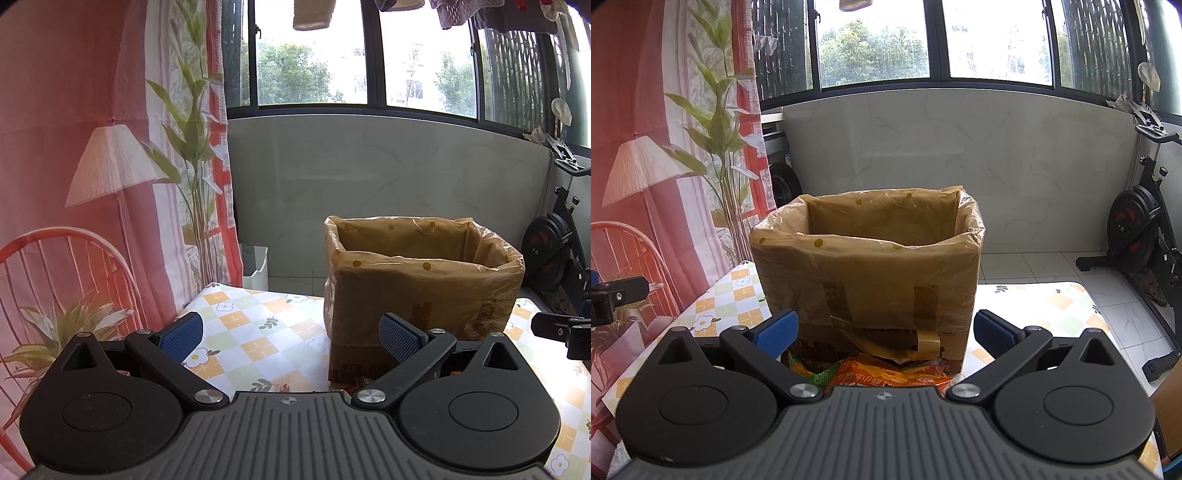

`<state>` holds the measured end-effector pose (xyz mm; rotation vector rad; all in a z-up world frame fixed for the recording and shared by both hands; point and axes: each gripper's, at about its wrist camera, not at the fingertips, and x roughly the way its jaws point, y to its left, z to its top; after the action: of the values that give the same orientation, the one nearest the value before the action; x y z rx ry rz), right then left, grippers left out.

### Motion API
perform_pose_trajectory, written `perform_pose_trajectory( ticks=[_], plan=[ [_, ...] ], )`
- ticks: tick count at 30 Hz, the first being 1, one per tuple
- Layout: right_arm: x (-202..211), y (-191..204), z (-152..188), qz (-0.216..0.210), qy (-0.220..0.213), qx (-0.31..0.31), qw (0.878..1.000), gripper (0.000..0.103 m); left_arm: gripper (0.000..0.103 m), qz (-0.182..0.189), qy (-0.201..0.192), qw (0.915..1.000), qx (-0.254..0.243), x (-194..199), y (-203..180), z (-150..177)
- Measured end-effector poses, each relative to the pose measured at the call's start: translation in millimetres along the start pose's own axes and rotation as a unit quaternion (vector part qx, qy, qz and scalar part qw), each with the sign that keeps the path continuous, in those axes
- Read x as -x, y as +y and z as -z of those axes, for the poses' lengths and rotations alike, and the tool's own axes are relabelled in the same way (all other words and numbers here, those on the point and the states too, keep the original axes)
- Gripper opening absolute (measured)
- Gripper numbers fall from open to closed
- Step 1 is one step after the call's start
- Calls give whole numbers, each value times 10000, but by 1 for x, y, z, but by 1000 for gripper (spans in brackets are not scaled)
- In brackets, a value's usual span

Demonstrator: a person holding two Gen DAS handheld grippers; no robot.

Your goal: Organize snacks

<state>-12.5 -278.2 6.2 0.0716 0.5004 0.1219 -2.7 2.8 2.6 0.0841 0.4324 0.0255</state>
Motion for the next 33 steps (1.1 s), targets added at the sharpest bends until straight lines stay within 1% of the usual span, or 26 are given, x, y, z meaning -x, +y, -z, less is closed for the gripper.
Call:
perform_pose_trajectory(
  ticks=[23,25,27,30,33],
  plan=[
    [0,0,1,-8,7,-12,10000,103,102,-15,27,10000,13,-1,1,4],
    [-1,-2,3,-17,3,-23,10000,103,102,-55,35,10000,1,-3,2,4],
    [-1,-4,4,-38,-22,-63,10000,103,102,-192,45,9998,31,-6,7,4],
    [3,-12,7,-67,-367,-319,9988,103,102,-400,59,9991,118,-10,17,3],
    [8,-15,12,104,-796,-335,9962,103,102,-629,34,9980,101,-16,27,3]
  ],
)
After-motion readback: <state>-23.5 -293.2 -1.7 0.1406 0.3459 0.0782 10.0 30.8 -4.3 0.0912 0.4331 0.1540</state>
